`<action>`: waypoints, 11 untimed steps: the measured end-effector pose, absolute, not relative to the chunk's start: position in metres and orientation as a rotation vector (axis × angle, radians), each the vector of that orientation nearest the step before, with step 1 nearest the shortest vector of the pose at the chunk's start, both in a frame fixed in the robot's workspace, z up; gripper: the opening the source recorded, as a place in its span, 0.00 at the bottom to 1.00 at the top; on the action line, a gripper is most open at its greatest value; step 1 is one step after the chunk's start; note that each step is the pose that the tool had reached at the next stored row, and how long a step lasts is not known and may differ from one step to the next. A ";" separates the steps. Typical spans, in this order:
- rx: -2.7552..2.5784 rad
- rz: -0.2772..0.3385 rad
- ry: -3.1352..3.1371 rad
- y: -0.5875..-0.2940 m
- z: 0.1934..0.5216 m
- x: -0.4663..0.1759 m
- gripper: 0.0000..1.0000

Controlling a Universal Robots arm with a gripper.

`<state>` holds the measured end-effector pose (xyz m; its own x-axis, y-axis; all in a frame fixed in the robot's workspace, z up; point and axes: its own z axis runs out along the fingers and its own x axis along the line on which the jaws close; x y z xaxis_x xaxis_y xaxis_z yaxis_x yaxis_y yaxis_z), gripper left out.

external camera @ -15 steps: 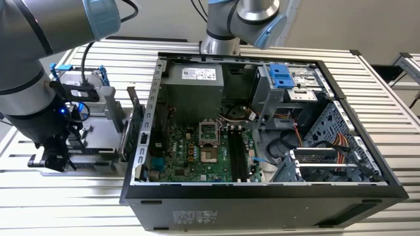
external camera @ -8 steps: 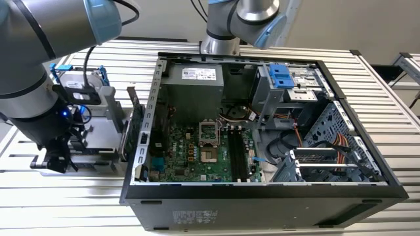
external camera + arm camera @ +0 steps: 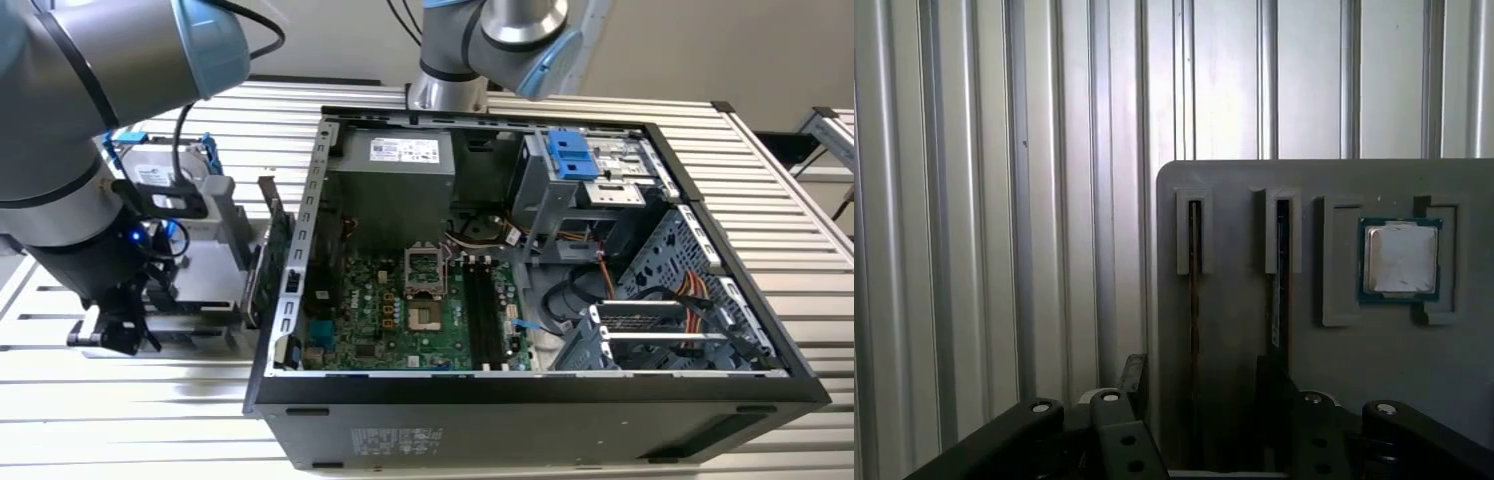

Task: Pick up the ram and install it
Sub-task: 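Pick up the ram and move it above insertion slot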

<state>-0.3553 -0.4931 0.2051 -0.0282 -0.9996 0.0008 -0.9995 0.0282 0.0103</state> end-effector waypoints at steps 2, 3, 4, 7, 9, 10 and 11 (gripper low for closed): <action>2.184 -0.011 -2.247 -0.493 0.203 -0.355 1.00; 2.184 -0.011 -2.247 -0.493 0.202 -0.355 1.00; 2.184 -0.011 -2.247 -0.493 0.201 -0.355 1.00; 2.183 -0.011 -2.248 -0.493 0.199 -0.355 1.00; 2.183 -0.011 -2.248 -0.494 0.198 -0.355 1.00; 2.183 -0.011 -2.248 -0.494 0.197 -0.355 1.00; 2.183 -0.010 -2.248 -0.494 0.196 -0.355 1.00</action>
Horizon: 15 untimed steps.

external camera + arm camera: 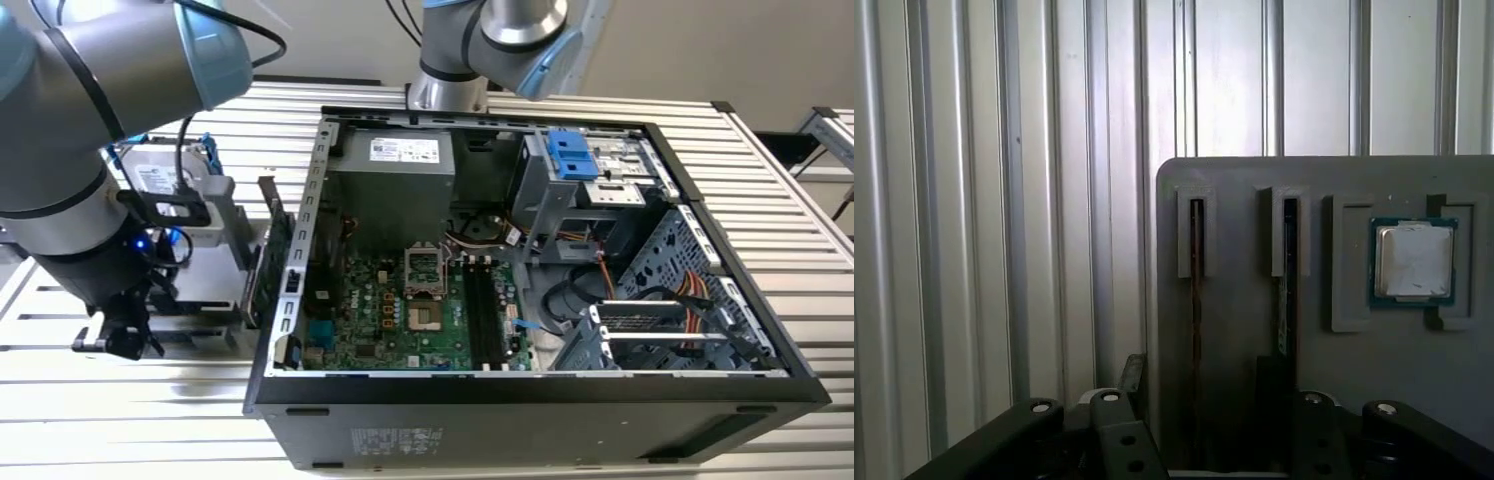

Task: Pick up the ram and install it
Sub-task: 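Pick up the ram and move it above insertion slot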

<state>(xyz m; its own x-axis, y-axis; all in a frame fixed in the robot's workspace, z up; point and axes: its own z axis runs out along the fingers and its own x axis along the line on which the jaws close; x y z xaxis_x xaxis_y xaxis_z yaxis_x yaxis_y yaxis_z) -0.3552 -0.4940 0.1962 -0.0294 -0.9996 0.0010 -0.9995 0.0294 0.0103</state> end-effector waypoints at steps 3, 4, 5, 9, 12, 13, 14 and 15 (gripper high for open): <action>2.182 -0.011 -2.249 -0.495 0.194 -0.355 1.00; 2.182 -0.011 -2.249 -0.495 0.193 -0.355 1.00; 2.182 -0.011 -2.250 -0.495 0.192 -0.355 1.00; 2.179 -0.013 -2.254 -0.495 0.189 -0.355 1.00; 2.179 -0.014 -2.255 -0.495 0.188 -0.355 1.00; 2.179 -0.014 -2.255 -0.495 0.188 -0.355 1.00; 2.179 -0.014 -2.256 -0.495 0.188 -0.355 1.00; 2.179 -0.014 -2.256 -0.495 0.188 -0.355 1.00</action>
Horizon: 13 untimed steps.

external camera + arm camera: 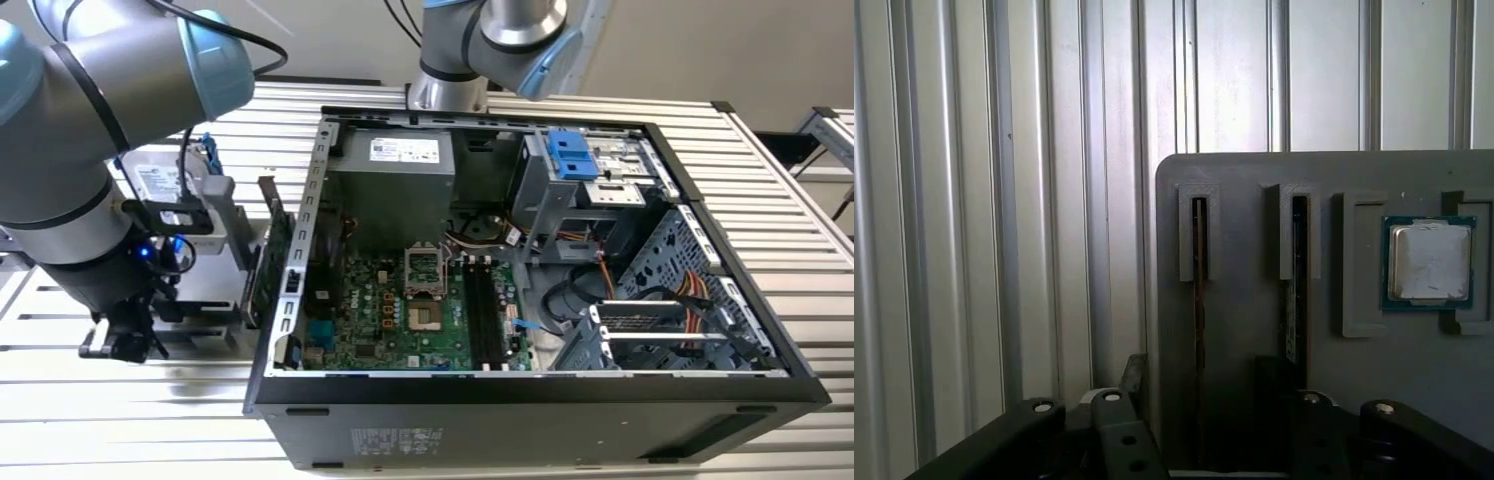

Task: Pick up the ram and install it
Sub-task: 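Pick up the ram and move it above insertion slot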

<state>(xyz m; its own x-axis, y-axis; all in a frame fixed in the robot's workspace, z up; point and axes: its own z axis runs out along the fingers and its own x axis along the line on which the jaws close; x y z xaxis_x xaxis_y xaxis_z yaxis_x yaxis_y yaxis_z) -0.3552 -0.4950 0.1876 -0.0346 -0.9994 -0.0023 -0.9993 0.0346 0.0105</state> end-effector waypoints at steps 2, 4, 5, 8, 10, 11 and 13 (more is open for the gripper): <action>2.179 -0.014 -2.256 -0.495 0.188 -0.355 1.00; 2.179 -0.014 -2.256 -0.495 0.188 -0.355 1.00; 2.179 -0.014 -2.255 -0.495 0.188 -0.355 1.00; 2.179 -0.014 -2.256 -0.495 0.188 -0.355 1.00; 2.179 -0.014 -2.256 -0.495 0.188 -0.355 1.00; 2.180 -0.014 -2.254 -0.495 0.188 -0.355 1.00; 2.191 -0.014 -2.243 -0.495 0.188 -0.355 1.00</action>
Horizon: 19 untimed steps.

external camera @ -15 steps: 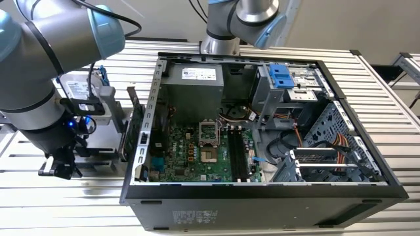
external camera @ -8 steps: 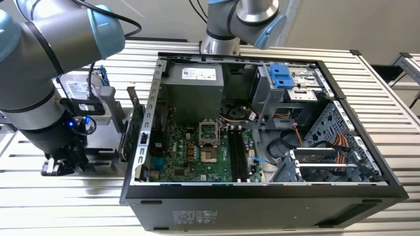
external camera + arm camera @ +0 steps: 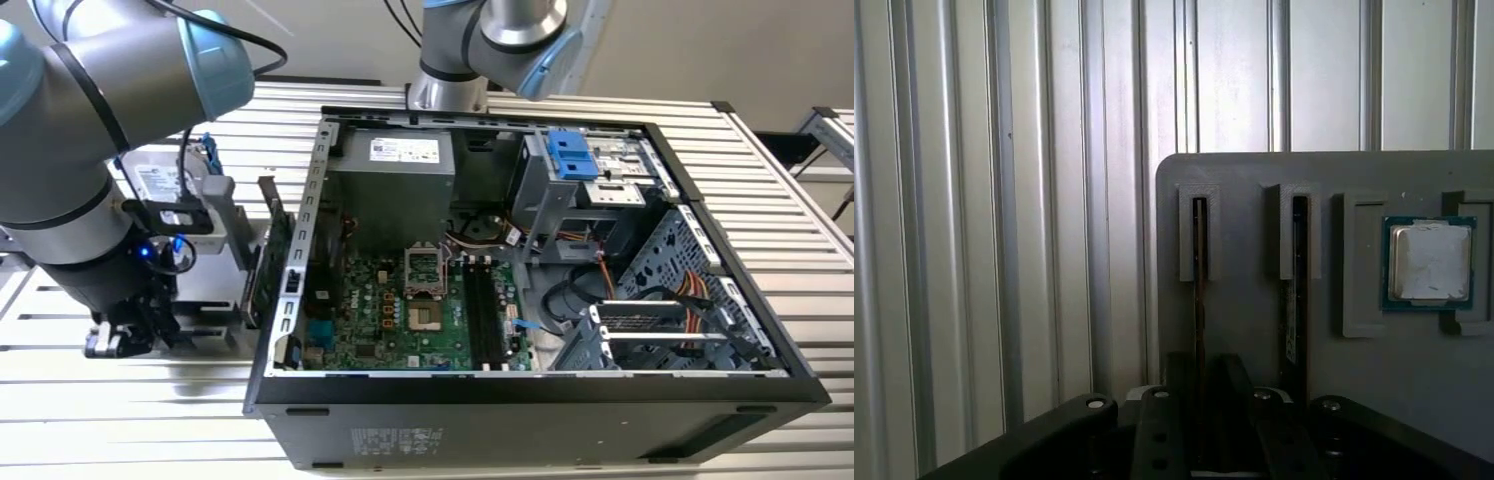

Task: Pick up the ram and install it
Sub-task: 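Pick up the ram and move it above insertion slot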

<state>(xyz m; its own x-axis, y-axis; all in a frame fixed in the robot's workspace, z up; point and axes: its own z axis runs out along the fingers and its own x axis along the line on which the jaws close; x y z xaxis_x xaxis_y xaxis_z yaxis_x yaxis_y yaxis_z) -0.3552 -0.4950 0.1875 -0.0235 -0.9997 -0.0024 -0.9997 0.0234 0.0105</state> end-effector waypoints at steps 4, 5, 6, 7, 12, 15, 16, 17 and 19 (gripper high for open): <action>2.197 -0.014 -2.237 -0.495 0.188 -0.355 1.00; 2.197 -0.014 -2.237 -0.495 0.188 -0.355 1.00; 2.197 -0.014 -2.237 -0.495 0.188 -0.355 1.00; 2.197 -0.014 -2.237 -0.495 0.188 -0.355 1.00; 2.198 -0.014 -2.237 -0.495 0.188 -0.355 0.00; 2.198 -0.014 -2.237 -0.495 0.188 -0.355 0.00; 2.198 -0.014 -2.237 -0.495 0.188 -0.355 0.00; 2.198 -0.014 -2.237 -0.495 0.188 -0.355 0.00; 2.198 -0.014 -2.237 -0.495 0.188 -0.355 0.00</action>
